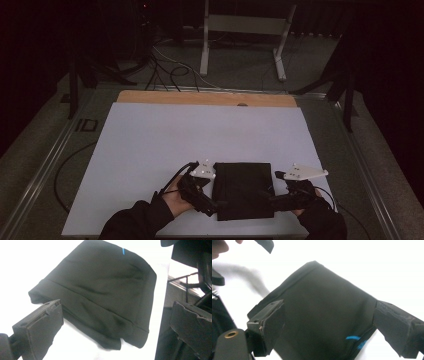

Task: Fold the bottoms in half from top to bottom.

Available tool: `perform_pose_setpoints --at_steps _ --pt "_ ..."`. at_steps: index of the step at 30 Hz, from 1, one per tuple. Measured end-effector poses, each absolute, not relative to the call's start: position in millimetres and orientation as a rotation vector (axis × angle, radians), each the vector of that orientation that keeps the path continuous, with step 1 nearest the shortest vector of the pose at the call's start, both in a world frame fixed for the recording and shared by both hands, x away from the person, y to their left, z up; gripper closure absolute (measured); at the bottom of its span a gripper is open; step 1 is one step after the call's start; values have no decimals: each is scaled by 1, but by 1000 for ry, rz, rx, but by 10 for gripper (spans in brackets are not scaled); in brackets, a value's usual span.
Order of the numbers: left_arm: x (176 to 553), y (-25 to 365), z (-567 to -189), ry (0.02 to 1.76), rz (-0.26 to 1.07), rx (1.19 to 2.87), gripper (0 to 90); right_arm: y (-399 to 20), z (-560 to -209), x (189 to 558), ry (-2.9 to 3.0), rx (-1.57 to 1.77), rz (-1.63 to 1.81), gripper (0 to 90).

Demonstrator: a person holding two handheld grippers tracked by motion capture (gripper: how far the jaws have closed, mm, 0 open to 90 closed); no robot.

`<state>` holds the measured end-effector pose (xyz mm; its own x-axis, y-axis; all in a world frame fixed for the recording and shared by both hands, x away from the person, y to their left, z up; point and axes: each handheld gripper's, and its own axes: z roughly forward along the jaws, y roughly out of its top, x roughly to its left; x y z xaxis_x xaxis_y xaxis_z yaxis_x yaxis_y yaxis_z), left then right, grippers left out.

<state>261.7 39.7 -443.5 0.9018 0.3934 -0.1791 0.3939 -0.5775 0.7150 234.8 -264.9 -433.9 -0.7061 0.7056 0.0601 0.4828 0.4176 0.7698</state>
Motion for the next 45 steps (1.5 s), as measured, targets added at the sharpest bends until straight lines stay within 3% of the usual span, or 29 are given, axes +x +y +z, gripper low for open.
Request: perform_pose_setpoints --at_steps 14,30,45 --pt "284 38 -437 660 60 2207 0 -262 -426 262 2343 1054 1136 99" --pt "297 22 -461 818 99 2142 0 -266 -459 279 2271 1207 1071 98" --pt "303 23 -498 948 -22 2128 0 -270 -493 283 2340 1326 1014 94"
